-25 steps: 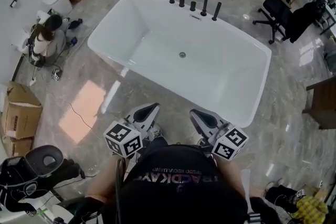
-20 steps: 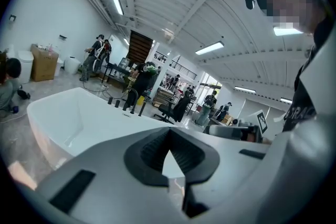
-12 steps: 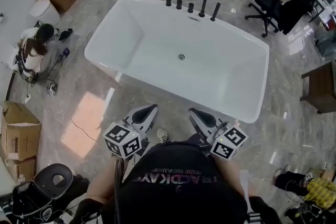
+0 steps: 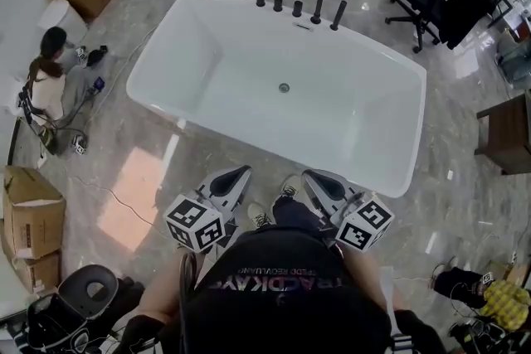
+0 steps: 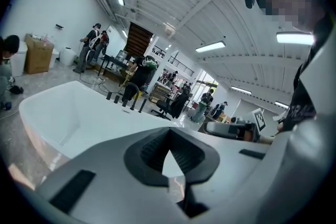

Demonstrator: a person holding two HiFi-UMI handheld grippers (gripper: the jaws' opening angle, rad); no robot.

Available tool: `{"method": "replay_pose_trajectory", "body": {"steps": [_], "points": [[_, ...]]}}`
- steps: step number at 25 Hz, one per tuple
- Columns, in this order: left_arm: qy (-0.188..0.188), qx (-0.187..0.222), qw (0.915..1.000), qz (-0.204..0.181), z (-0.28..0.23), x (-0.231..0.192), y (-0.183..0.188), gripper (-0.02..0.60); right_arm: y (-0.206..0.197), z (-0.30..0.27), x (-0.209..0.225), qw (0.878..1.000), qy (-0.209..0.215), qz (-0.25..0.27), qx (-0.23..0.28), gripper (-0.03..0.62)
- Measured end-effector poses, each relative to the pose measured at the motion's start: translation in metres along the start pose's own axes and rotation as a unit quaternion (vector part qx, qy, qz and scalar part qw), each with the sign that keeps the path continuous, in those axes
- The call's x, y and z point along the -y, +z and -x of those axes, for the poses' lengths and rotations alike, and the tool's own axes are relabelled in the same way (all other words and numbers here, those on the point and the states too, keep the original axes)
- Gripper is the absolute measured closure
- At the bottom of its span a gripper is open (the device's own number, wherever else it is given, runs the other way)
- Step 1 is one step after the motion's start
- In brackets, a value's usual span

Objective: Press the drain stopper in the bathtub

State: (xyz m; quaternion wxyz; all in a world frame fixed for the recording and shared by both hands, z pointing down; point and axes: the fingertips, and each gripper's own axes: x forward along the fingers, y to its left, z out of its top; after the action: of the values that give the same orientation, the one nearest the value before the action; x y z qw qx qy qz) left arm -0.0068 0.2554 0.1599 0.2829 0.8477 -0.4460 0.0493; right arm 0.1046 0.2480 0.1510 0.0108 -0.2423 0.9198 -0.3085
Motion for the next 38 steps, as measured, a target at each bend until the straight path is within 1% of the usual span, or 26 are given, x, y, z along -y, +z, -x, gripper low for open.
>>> {"method": "replay_pose_trajectory", "body": {"steps": [4, 8, 14, 18, 21, 25, 30, 34, 38], "points": [[0.025, -0.005, 0.9997, 0.007, -0.009, -0.015, 0.011, 0.574, 0.016, -0.017, 0.018, 1.0, 0.016, -0.007, -0.005, 0.579], [0.038, -0.01, 0.9992, 0.007, -0.033, -0.023, 0.029, 0.574, 0.034, -0.023, 0.043, 1.0, 0.023, -0.015, -0.01, 0.579], [0.056, -0.021, 0.9982, 0.0, -0.063, -0.039, 0.053, 0.574, 0.054, -0.031, 0.082, 0.999, 0.023, -0.031, -0.007, 0.579], [0.068, -0.027, 0.9973, -0.003, -0.075, -0.048, 0.064, 0.574, 0.062, -0.032, 0.106, 0.999, 0.014, -0.041, -0.001, 0.579], [0.069, -0.036, 0.997, -0.003, -0.082, -0.055, 0.068, 0.574, 0.065, -0.031, 0.118, 0.999, 0.006, -0.049, 0.006, 0.579], [0.059, -0.042, 0.9974, -0.005, -0.095, -0.065, 0.075, 0.574, 0.067, -0.037, 0.13, 0.998, -0.009, -0.056, 0.015, 0.579], [0.029, -0.049, 0.9984, -0.008, -0.11, -0.086, 0.082, 0.574, 0.069, -0.05, 0.135, 0.998, -0.034, -0.05, 0.025, 0.579], [-0.01, -0.053, 0.9984, -0.019, -0.124, -0.11, 0.093, 0.574, 0.077, -0.066, 0.143, 0.996, -0.07, -0.031, 0.037, 0.579], [-0.032, -0.061, 0.9969, -0.039, -0.122, -0.13, 0.115, 0.574, 0.081, -0.081, 0.146, 0.992, -0.115, -0.027, 0.045, 0.579]]}}
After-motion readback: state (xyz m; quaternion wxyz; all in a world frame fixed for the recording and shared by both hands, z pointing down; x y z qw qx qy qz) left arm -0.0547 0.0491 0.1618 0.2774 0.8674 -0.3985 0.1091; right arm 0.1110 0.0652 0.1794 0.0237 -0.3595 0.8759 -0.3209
